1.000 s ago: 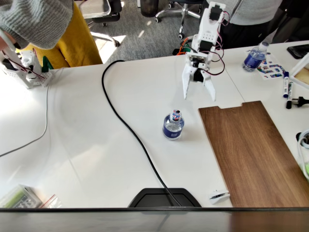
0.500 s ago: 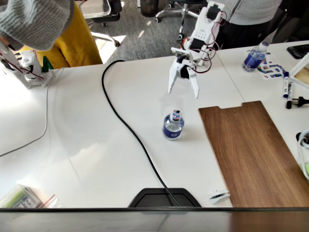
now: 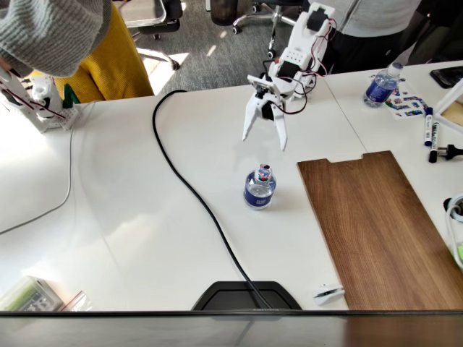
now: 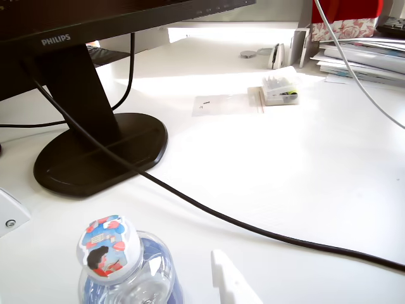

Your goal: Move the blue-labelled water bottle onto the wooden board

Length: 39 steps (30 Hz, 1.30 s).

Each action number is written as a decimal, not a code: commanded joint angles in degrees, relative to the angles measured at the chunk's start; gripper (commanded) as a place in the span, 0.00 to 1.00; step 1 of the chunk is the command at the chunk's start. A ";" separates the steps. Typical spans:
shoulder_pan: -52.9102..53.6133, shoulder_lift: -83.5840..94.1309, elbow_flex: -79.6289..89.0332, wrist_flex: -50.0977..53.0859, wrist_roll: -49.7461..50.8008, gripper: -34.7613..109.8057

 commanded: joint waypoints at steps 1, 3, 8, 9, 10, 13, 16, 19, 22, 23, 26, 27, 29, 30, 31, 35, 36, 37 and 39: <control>0.09 1.23 -0.79 -1.85 -0.70 0.53; -0.26 0.79 -0.97 -2.37 -0.70 0.53; -0.79 -1.14 -3.34 -2.46 -0.79 0.53; -0.79 -1.58 -3.96 -2.46 -0.79 0.53; -0.79 -2.02 -4.57 -2.29 -0.88 0.53; -0.79 -3.60 -5.62 -2.37 -1.41 0.53; -0.62 -4.57 -6.24 -2.37 -1.58 0.53; -0.62 -5.54 -7.12 -2.37 -1.58 0.53; -0.70 -6.77 -8.35 -2.37 -1.67 0.53; -0.70 -7.29 -8.88 -2.37 -1.76 0.53; -0.79 -9.05 -10.37 -2.29 -2.46 0.53; -0.79 -9.67 -10.99 -2.29 -2.55 0.53; -0.79 -10.81 -12.04 -2.29 -2.64 0.53; -0.88 -11.43 -12.57 -2.29 -2.72 0.53; -0.88 -11.95 -13.10 -2.29 -2.81 0.53; -0.97 -13.97 -14.94 -2.29 -3.08 0.52; -0.97 -14.41 -15.29 -2.37 -3.16 0.52; -1.05 -14.94 -15.73 -2.37 -3.25 0.52; -1.23 -15.64 -16.35 -2.46 -3.34 0.52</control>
